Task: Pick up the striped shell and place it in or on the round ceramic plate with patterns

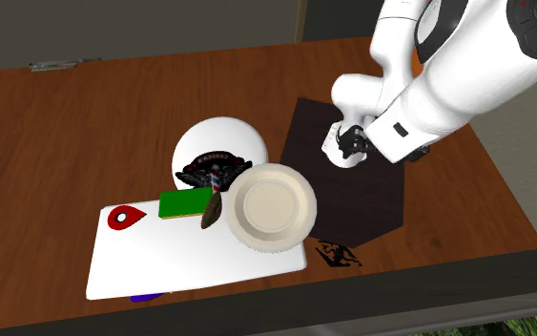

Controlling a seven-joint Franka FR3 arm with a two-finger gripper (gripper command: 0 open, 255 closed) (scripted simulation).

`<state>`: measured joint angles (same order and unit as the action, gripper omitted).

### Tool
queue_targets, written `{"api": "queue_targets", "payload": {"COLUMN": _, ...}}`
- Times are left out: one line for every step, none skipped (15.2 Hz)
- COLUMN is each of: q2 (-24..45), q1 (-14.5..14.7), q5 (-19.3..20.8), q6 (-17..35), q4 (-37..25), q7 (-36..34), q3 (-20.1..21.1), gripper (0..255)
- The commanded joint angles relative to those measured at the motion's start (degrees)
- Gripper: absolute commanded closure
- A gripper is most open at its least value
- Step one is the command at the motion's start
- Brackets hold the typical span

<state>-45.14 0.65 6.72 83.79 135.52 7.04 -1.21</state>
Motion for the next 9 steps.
{"api": "queue_targets", "payload": {"q2": 0.0, "q1": 0.0, "q5": 0.0, "q6": 0.0, "q4": 0.0, "q7": 0.0, "q3": 0.0, "gripper": 0}}
{"api": "queue_targets", "payload": {"q2": 0.5, "q1": -0.3, "q5": 0.8, "q6": 0.8, "q4": -0.1, "q7": 1.9, "q3": -1.7, "gripper": 0}}
{"api": "queue_targets", "payload": {"q2": 1.1, "q1": -0.5, "q5": 1.5, "q6": 1.6, "q4": -0.3, "q7": 3.9, "q3": -3.4, "gripper": 0}}
{"api": "queue_targets", "payload": {"q2": 1.8, "q1": -0.8, "q5": 2.1, "q6": 2.4, "q4": -0.6, "q7": 5.8, "q3": -5.1, "gripper": 0}}
{"api": "queue_targets", "payload": {"q2": 2.7, "q1": -1.0, "q5": 2.7, "q6": 3.2, "q4": -1.0, "q7": 7.7, "q3": -6.7, "gripper": 0}}
{"api": "queue_targets", "payload": {"q2": 3.6, "q1": -1.2, "q5": 3.3, "q6": 4.0, "q4": -1.4, "q7": 9.6, "q3": -8.4, "gripper": 0}}
{"api": "queue_targets", "payload": {"q2": 4.6, "q1": -1.3, "q5": 3.7, "q6": 4.8, "q4": -2.0, "q7": 11.5, "q3": -10.1, "gripper": 0}}
{"api": "queue_targets", "payload": {"q2": 5.8, "q1": -1.4, "q5": 4.1, "q6": 5.6, "q4": -2.6, "q7": 13.5, "q3": -11.8, "gripper": 0}}
{"api": "queue_targets", "payload": {"q2": 7.0, "q1": -1.4, "q5": 4.4, "q6": 6.4, "q4": -3.3, "q7": 15.4, "q3": -13.4, "gripper": 0}}
